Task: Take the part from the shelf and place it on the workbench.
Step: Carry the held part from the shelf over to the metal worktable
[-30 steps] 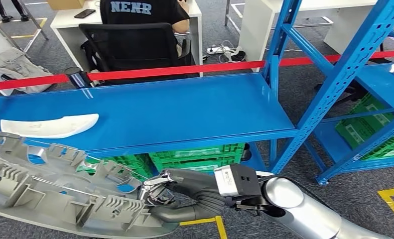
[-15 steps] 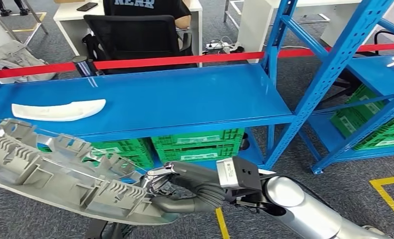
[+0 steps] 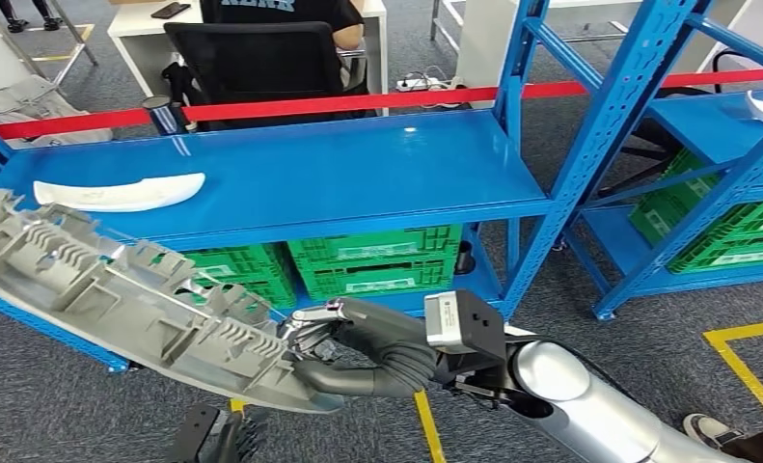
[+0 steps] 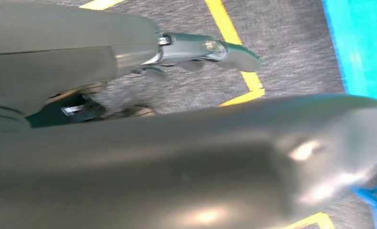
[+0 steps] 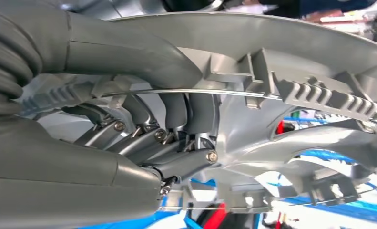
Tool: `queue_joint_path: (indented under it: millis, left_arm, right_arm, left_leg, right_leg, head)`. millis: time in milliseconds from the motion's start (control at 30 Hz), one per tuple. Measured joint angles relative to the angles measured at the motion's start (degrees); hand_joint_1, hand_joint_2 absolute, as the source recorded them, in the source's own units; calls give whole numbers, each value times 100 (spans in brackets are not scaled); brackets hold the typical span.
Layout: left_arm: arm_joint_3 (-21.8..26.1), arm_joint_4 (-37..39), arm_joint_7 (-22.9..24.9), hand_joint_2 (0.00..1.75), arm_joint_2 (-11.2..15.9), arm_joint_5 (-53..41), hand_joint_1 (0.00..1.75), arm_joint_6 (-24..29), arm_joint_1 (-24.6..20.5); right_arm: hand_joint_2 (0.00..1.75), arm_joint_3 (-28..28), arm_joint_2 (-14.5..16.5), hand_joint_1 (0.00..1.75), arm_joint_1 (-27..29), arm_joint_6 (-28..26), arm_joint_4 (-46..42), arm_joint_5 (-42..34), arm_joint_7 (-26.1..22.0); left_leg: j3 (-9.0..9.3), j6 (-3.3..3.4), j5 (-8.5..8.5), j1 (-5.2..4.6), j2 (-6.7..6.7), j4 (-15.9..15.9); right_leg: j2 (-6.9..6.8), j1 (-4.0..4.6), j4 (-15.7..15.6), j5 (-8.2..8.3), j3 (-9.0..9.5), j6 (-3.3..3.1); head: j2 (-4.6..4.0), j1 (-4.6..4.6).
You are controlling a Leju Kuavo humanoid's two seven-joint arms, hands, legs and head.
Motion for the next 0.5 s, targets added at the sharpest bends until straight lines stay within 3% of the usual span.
queue_joint_path:
  millis: [67, 133, 167, 233, 267, 300, 333, 367, 400, 467, 500]
  left_arm:
    - [0, 2, -1, 0, -1, 2, 0, 1, 5]
    - [2, 7, -3, 0, -1, 22, 0, 5, 10]
    - [5, 8, -5, 0, -1, 36, 0, 9, 12]
    - [10, 9, -10, 0, -1, 58, 0, 15, 16]
    - [11, 11, -11, 0, -1, 61, 0, 15, 19]
    - [11, 14, -12, 0, -2, 63, 0, 15, 22]
    - [11, 16, -12, 0, -2, 66, 0, 16, 24]
    - [11, 18, -12, 0, -2, 67, 0, 16, 24]
    - [11, 19, -12, 0, -2, 69, 0, 16, 24]
    - [13, 19, -12, 0, -3, 70, 0, 16, 24]
    - [14, 20, -13, 0, -3, 71, 0, 17, 26]
  right_arm:
    - [175, -53, 3, 175, 37, -37, -2, 16, -11]
    - [175, -103, 2, 175, 67, -62, -1, 43, -29]
    - [175, -126, 1, 175, 75, -72, 1, 58, -38]
    - [175, -161, -2, 175, 90, -84, 8, 80, -54]
    - [175, -170, -3, 175, 103, -86, 13, 84, -59]
    - [175, -175, -3, 175, 118, -87, 17, 86, -62]
    - [175, -178, -4, 175, 130, -87, 20, 87, -64]
    - [175, -180, -4, 175, 137, -87, 23, 89, -64]
    - [175, -183, -4, 175, 139, -87, 24, 90, -64]
    - [175, -191, -4, 175, 138, -87, 24, 93, -68]
    - [175, -197, -4, 175, 137, -87, 24, 97, -74]
  left_leg:
    - [-9, 106, 28, -28, -11, -107]
    - [-99, 214, 148, -16, 16, -147]
    - [-168, 261, 222, -6, 30, -165]
    - [-340, 319, 361, -12, 48, -163]
    - [-432, 328, 428, -20, 52, -152]
    - [-525, 330, 488, -26, 55, -136]
    - [-617, 326, 542, -30, 56, -113]
    - [-708, 317, 591, -32, 56, -83]
    - [-795, 303, 634, -32, 56, -45]
    - [-928, 257, 707, -38, 52, 36]
    - [-957, 225, 739, -42, 50, 64]
  right_leg:
    - [-2, -3, -47, 102, -4, 83]
    - [6, -12, 18, 4, -76, 141]
    - [10, -13, 193, -204, -152, 158]
    - [11, -14, 867, -788, -351, 175]
    - [11, -14, 1239, -985, -428, 183]
    - [11, -12, 1495, -1041, -442, 187]
    - [11, -10, 1579, -974, -378, 186]
    - [11, -10, 1450, -825, -207, 180]
    - [10, -10, 1141, -684, 60, 168]
    - [8, 5, 363, -686, 624, 128]
    - [10, 15, 101, -748, 793, 106]
  head:
    - [-1, 1]
    - [-1, 5]
    - [-1, 13]
    - [0, 28]
    - [0, 32]
    - [0, 33]
    - [0, 33]
    - [0, 33]
    - [0, 33]
    - [1, 33]
    - [1, 33]
